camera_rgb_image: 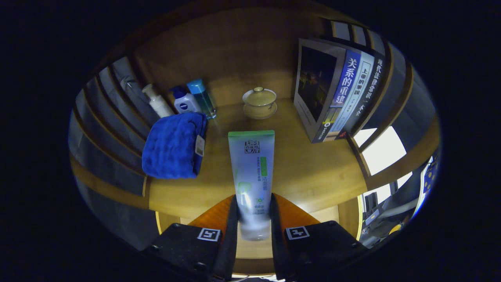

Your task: Pull open the drawer, take out the items inside it, and place them on the countertop above the cabinet.

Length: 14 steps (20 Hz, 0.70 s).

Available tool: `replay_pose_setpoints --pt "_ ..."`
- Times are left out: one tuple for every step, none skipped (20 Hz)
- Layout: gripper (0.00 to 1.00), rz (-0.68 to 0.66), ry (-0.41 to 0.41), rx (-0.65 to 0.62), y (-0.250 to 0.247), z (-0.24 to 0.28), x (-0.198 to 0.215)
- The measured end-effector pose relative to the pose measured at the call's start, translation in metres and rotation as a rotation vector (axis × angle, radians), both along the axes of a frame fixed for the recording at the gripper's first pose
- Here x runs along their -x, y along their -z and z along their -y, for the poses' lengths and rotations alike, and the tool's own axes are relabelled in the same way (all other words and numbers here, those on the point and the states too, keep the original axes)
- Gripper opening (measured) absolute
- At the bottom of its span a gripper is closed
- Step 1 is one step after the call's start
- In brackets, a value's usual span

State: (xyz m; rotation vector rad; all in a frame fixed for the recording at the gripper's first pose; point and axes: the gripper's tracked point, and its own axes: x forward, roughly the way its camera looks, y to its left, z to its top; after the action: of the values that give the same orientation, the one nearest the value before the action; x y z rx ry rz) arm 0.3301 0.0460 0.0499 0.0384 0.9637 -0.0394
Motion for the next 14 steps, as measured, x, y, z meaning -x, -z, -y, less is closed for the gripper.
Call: replay_pose_setpoints --pt "0.47 0.004 0.004 0.007 0.003 0.001 -0.01" --pt "0.47 -0.002 0.004 0.016 0.006 0.0 -0.017" --pt "0.47 -0.002 0.001 0.019 0.012 -0.002 -0.025" --pt "0.47 -0.006 -0.004 0.021 0.016 -0.004 -0.031" --pt "0.47 -0.01 -0.006 0.02 0.02 -0.006 -0.035" --pt "0.47 -0.012 -0.005 0.017 0.025 -0.008 -0.039" --pt "0.47 -0.015 -0.005 0.014 0.028 -0.009 -0.041" --pt "0.47 -0.017 -0.004 0.011 0.031 -0.011 -0.043" --pt "0.47 -0.014 0.001 0.013 0.033 -0.011 -0.045" --pt "0.48 -0.014 0.004 0.017 0.035 -0.01 -0.047" --pt "0.49 -0.015 0.005 0.017 0.034 -0.01 -0.047" --pt "0.51 -0.018 0.007 0.016 0.035 -0.01 -0.047" --pt "0.53 -0.02 0.01 0.017 0.038 -0.009 -0.047" --pt "0.54 -0.015 0.016 0.016 0.037 -0.009 -0.047"
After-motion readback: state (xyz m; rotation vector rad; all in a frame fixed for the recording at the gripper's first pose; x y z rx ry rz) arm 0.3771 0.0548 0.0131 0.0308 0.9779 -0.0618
